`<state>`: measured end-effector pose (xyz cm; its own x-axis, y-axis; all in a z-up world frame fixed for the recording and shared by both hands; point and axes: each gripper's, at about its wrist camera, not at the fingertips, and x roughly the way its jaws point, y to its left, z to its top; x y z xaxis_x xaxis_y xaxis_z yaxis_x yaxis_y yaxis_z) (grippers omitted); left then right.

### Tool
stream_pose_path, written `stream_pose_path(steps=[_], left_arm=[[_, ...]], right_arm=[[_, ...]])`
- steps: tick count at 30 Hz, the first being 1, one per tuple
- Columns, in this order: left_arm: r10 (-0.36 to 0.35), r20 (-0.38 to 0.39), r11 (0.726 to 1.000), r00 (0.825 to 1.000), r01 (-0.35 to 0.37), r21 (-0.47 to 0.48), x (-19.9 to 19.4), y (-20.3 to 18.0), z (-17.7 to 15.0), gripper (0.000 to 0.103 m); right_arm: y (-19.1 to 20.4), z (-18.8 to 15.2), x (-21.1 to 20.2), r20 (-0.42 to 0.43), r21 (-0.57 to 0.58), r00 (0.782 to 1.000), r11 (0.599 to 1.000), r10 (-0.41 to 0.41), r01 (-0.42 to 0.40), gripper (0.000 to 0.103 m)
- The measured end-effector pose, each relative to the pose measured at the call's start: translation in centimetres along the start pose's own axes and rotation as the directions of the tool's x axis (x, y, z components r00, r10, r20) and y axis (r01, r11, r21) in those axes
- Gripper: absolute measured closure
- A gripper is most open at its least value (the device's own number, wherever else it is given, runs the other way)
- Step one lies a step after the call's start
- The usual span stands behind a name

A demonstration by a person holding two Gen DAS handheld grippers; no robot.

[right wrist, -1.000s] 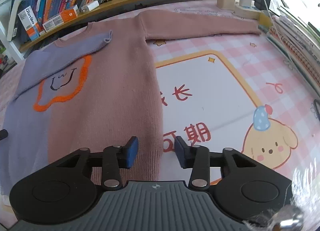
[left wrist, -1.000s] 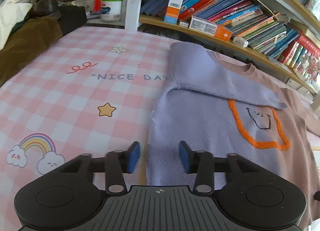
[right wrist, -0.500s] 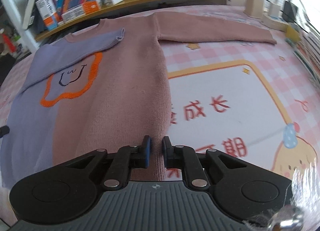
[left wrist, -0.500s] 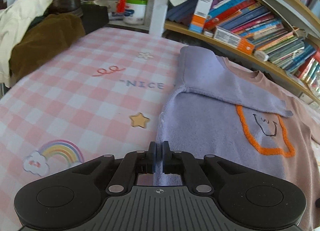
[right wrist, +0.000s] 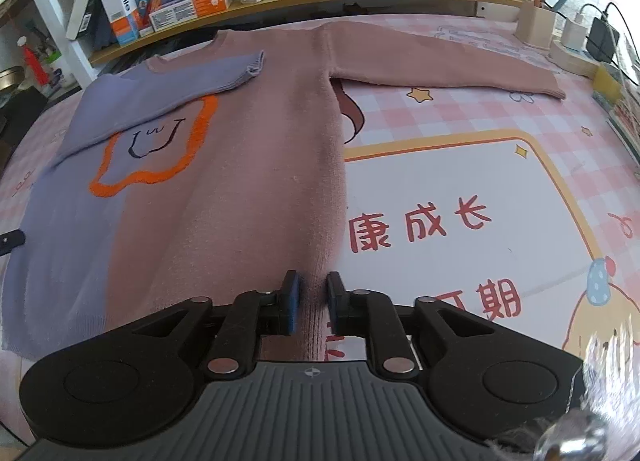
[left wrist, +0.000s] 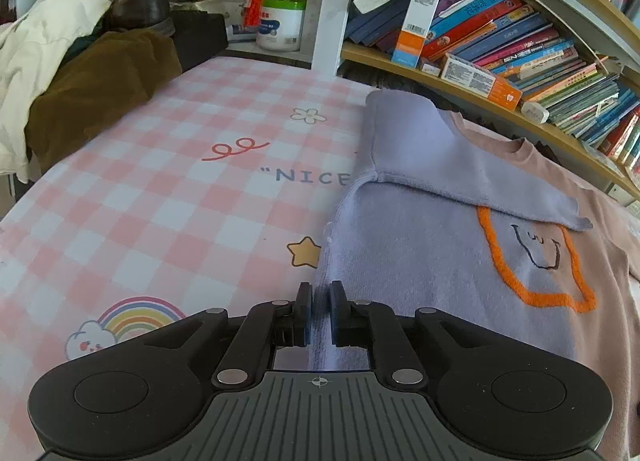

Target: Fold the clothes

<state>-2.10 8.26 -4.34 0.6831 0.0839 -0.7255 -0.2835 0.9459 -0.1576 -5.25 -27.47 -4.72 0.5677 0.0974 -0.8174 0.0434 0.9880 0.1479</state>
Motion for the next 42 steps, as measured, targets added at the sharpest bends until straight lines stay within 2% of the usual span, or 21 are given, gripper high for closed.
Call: stream_pose_path(steps=[2,5,9,10,14,20,28,34,37,42], left_arm=[[0.001,0.008,1.000,1.000,-0.001,0.003,-0.6,0.1,-0.1,0.089],[0.006,0.021,1.000,1.000,-0.007,0.005,-1.5,0.4,-0.2,0.084],[0.035,0.037,0.999,0.999,-0.035,0.003,-2.9,0.6,-0.5,0.043],[0.034,0.041,0.999,0.999,-0.034,0.007,-3.2,0.7,-0.6,0.039],[0.017,0.048,0.999,0.999,-0.018,0.033,-4.8,0.9,-1.4,0.033],[-0.039,0.042,0.992,0.998,0.034,0.120,-6.8,0.9,-3.3,0.023],[-0.137,0.024,0.969,0.990,0.129,0.213,-8.2,0.2,-5.1,0.012],[-0.197,0.032,0.938,0.980,0.179,0.295,-8.8,-1.5,-5.7,0.010],[-0.208,0.037,0.936,0.978,0.188,0.298,-8.7,-2.0,-5.8,0.006],[-0.197,0.033,0.944,0.980,0.180,0.276,-8.2,-2.7,-5.7,0.006]], right_arm=[[0.0,-0.1,-0.3,0.011,0.010,1.000,1.000,-0.011,0.011,0.066],[0.5,-0.3,-1.0,0.036,0.012,0.999,1.000,-0.017,0.017,0.058],[1.3,-0.9,-1.8,0.058,0.008,0.998,1.000,-0.030,0.029,0.048],[1.4,-1.1,-2.0,0.063,0.010,0.997,0.999,-0.034,0.033,0.045],[2.2,-2.0,-2.9,0.086,0.031,0.994,0.998,-0.062,0.060,0.034],[3.8,-3.8,-4.2,0.099,0.041,0.991,0.995,-0.092,0.088,0.025],[5.0,-6.2,-6.0,0.094,0.038,0.985,0.989,-0.145,0.142,0.020],[4.7,-6.8,-7.1,0.105,0.055,0.977,0.982,-0.185,0.180,0.019],[4.8,-6.8,-7.5,0.114,0.042,0.975,0.981,-0.191,0.187,0.019],[3.9,-6.5,-7.7,0.120,0.045,0.972,0.979,-0.202,0.198,0.018]])
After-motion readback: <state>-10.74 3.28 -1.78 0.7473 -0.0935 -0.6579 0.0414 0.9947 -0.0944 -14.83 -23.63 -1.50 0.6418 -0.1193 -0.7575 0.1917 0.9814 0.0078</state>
